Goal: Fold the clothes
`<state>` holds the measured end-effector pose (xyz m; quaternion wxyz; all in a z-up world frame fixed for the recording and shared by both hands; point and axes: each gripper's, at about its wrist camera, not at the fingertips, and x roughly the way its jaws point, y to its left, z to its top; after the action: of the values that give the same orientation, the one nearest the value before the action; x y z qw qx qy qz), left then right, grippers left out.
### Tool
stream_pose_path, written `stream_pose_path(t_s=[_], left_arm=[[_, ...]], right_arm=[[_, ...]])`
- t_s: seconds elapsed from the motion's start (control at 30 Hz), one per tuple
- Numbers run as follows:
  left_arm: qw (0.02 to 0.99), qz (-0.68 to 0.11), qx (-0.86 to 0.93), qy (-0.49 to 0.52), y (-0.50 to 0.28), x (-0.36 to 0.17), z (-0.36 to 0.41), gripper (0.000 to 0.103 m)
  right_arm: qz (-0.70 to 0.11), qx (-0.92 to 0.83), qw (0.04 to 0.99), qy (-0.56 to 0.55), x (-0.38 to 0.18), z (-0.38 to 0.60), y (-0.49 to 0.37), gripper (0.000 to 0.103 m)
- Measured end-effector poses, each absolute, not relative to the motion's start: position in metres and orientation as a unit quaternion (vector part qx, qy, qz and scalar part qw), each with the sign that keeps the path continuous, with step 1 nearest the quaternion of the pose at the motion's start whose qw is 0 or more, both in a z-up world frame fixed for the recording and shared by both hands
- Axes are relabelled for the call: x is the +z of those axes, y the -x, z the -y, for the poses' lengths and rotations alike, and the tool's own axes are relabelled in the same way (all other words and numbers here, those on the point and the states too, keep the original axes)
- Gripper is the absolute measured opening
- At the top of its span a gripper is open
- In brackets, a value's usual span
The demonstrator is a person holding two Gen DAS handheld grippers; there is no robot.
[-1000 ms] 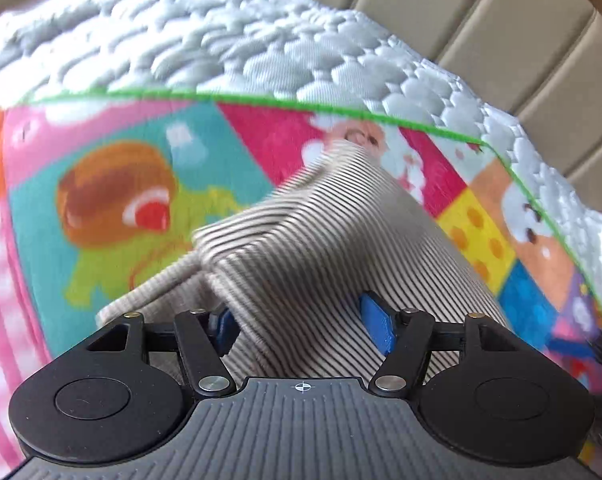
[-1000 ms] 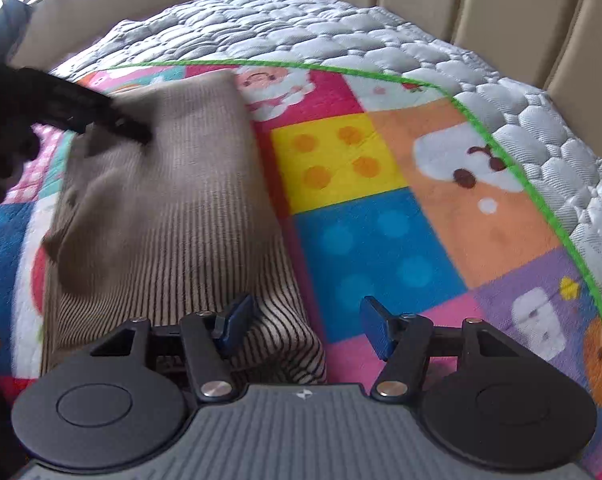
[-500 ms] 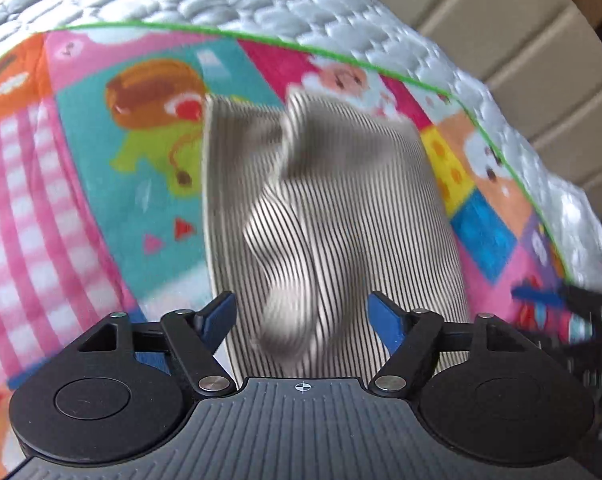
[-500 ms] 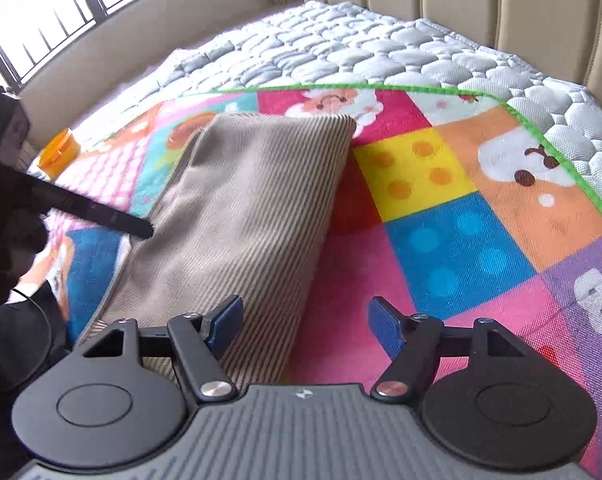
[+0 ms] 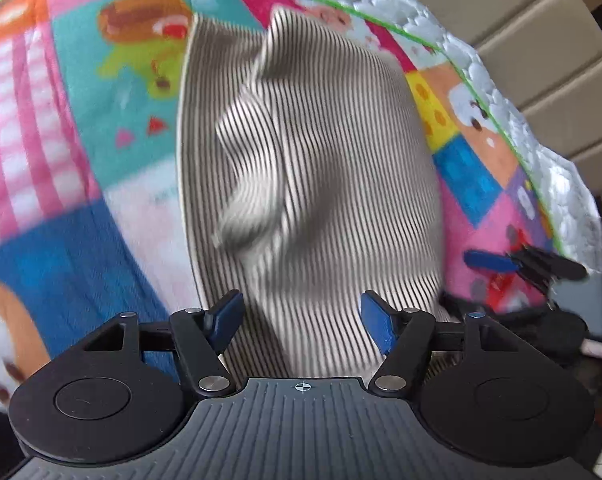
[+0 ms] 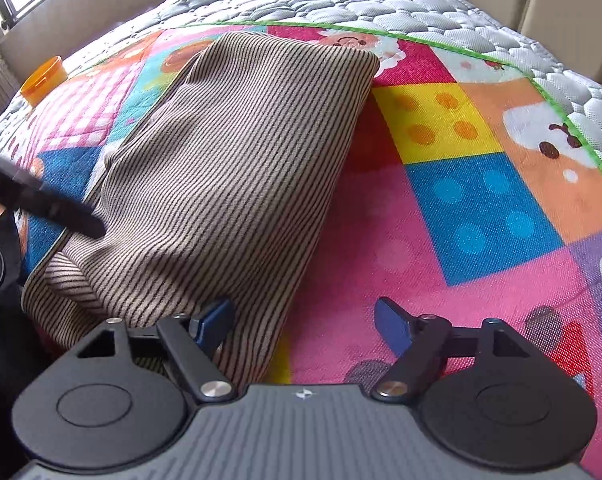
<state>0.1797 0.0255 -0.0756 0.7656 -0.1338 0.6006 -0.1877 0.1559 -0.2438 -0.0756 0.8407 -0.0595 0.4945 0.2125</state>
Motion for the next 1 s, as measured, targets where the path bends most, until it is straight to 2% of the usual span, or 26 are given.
stream_pose_path(t_s=[0.1, 0.17, 0.3, 0.37, 0.5, 0.67, 0.7, 0.73, 0.77, 0.8, 0.83, 0.87, 0.93, 1.0], left_arm=[[0.754, -0.61, -0.195, 0.142, -0.166, -0.078, -0.019, 0.069], [0.754, -0.608, -0.195, 0.154, -0.162, -0.079, -0.016, 0.063], [0.763, -0.601, -0.172, 0.165, -0.157, -0.086, -0.012, 0.057], [0.767, -0.598, -0.166, 0.163, -0.154, -0.088, -0.012, 0.053], [0.763, -0.597, -0.173, 0.178, -0.154, -0.089, -0.018, 0.053], [0.76, -0.598, -0.172, 0.189, -0.157, -0.093, -0.023, 0.045], [0.761, -0.597, -0.174, 0.184, -0.157, -0.093, -0.022, 0.044], [0.763, -0.596, -0.176, 0.179, -0.157, -0.093, -0.021, 0.04], [0.765, -0.595, -0.18, 0.171, -0.157, -0.093, -0.02, 0.033], [0.765, -0.595, -0.183, 0.167, -0.157, -0.093, -0.02, 0.03], [0.764, -0.596, -0.186, 0.163, -0.158, -0.093, -0.02, 0.025], [0.76, -0.598, -0.191, 0.164, -0.161, -0.091, -0.023, 0.017], [0.754, -0.601, -0.201, 0.171, -0.162, -0.085, -0.03, 0.014], [0.754, -0.604, -0.207, 0.155, -0.159, -0.075, -0.037, 0.011]], right_arm=[[-0.468, 0.215, 0.855, 0.055, -0.063, 0.244, -0.159, 0.077], [-0.45, 0.217, 0.864, 0.053, -0.054, 0.244, -0.161, 0.077], [-0.396, 0.221, 0.89, 0.037, -0.021, 0.223, -0.19, 0.059], [-0.375, 0.238, 0.895, 0.054, -0.009, 0.197, -0.215, 0.059], [-0.356, 0.262, 0.888, 0.124, -0.011, 0.134, -0.27, 0.06], [-0.405, 0.255, 0.872, 0.104, -0.054, 0.102, -0.321, 0.061], [-0.409, 0.26, 0.868, 0.108, -0.061, 0.1, -0.319, 0.055], [-0.412, 0.265, 0.864, 0.113, -0.069, 0.098, -0.318, 0.042], [-0.414, 0.27, 0.862, 0.117, -0.075, 0.096, -0.316, 0.038], [-0.409, 0.276, 0.862, 0.118, -0.074, 0.096, -0.312, 0.03], [-0.404, 0.278, 0.864, 0.117, -0.069, 0.097, -0.308, 0.016], [-0.398, 0.283, 0.866, 0.11, -0.061, 0.099, -0.306, 0.011], [-0.388, 0.298, 0.868, 0.08, -0.039, 0.103, -0.305, 0.001], [-0.38, 0.323, 0.865, 0.055, -0.024, 0.098, -0.307, 0.0]])
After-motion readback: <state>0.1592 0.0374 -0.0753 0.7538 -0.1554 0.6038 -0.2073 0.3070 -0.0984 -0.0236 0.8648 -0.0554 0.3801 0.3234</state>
